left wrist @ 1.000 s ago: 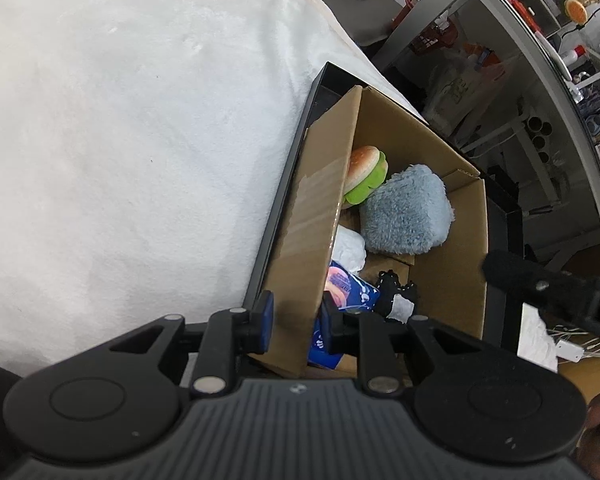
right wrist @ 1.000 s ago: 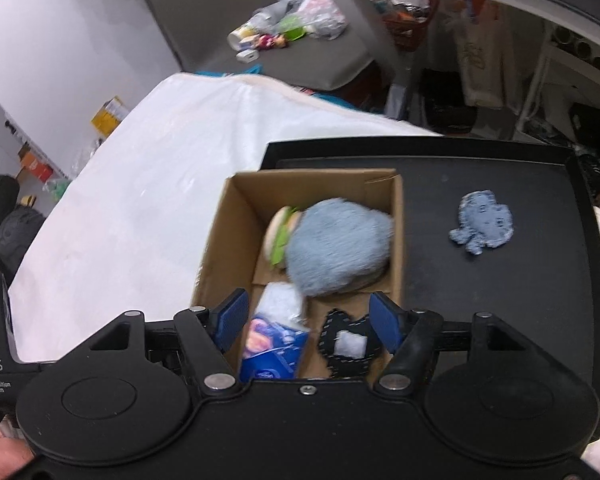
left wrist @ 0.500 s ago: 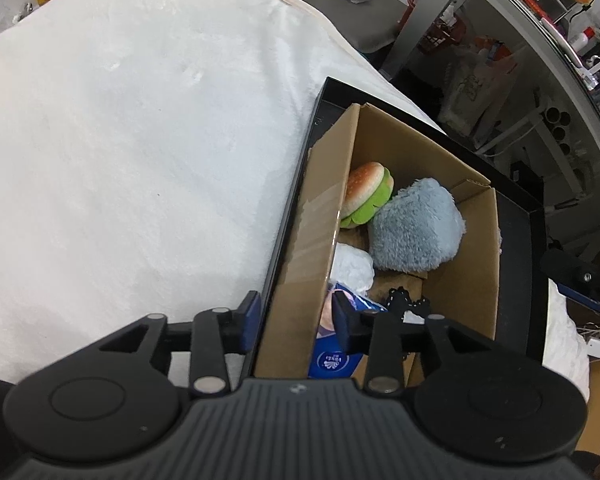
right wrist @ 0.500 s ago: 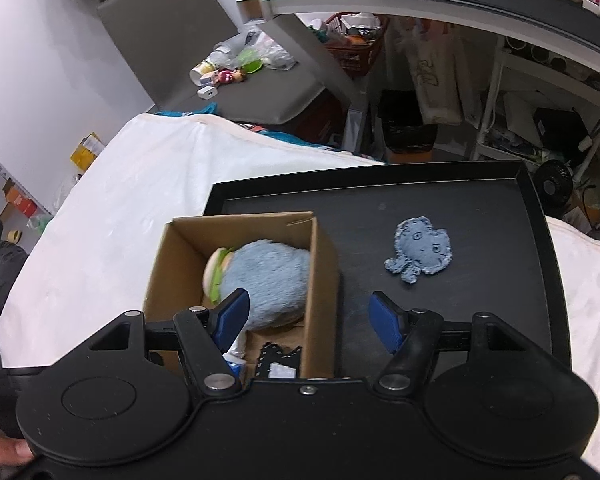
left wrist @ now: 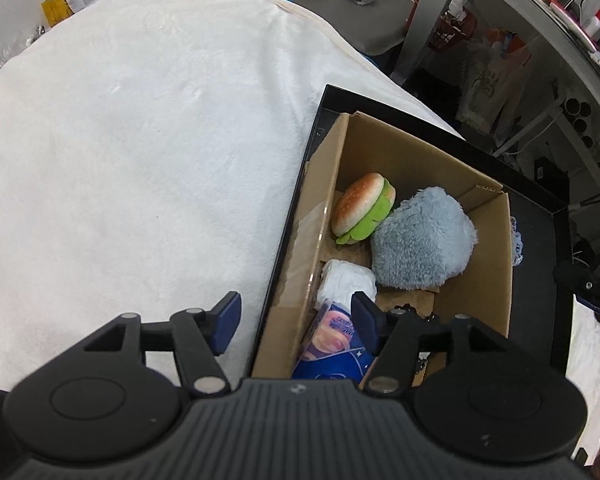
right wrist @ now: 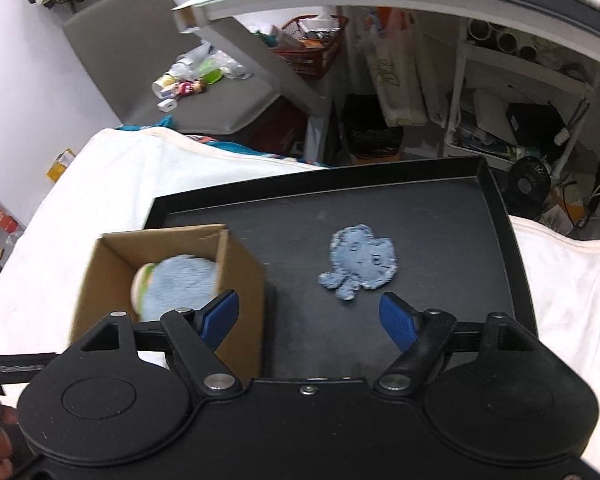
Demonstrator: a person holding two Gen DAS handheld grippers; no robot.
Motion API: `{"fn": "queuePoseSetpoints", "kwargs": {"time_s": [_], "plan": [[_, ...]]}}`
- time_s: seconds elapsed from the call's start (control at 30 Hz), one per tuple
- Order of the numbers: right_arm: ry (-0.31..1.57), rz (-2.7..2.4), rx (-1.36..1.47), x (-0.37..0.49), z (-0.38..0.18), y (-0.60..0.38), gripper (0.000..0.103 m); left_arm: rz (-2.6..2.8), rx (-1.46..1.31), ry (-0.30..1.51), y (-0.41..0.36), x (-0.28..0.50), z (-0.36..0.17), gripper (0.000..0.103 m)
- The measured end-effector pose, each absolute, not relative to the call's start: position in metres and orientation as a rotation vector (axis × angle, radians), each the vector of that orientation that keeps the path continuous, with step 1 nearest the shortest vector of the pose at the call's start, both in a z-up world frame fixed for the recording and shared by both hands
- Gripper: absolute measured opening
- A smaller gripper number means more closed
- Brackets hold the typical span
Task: Organize soft objects
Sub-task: 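Move the right tool to the blue denim plush and grasp it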
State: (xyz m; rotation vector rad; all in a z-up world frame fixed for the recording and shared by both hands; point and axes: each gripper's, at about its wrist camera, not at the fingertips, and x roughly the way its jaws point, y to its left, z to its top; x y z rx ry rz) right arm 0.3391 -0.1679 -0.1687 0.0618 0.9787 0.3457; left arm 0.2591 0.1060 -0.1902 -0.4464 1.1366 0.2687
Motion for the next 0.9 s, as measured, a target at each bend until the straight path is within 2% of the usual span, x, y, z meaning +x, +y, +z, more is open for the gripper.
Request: {"fn": "queuePoseSetpoints", "kwargs": {"time_s": [0.57, 0.9], "plan": [[0.945, 0.344, 0.146, 0.371, -0.221, -0.200, 0.077, 0.357, -0.337, 1.185, 0.083, 0.288, -0.201, 0.061], [0.902, 0.348, 0.096, 0.388, -0.237, -0.194, 0.077, 0.400, -0.293, 1.204, 0.073, 0.303, -0.204, 0.061]]}}
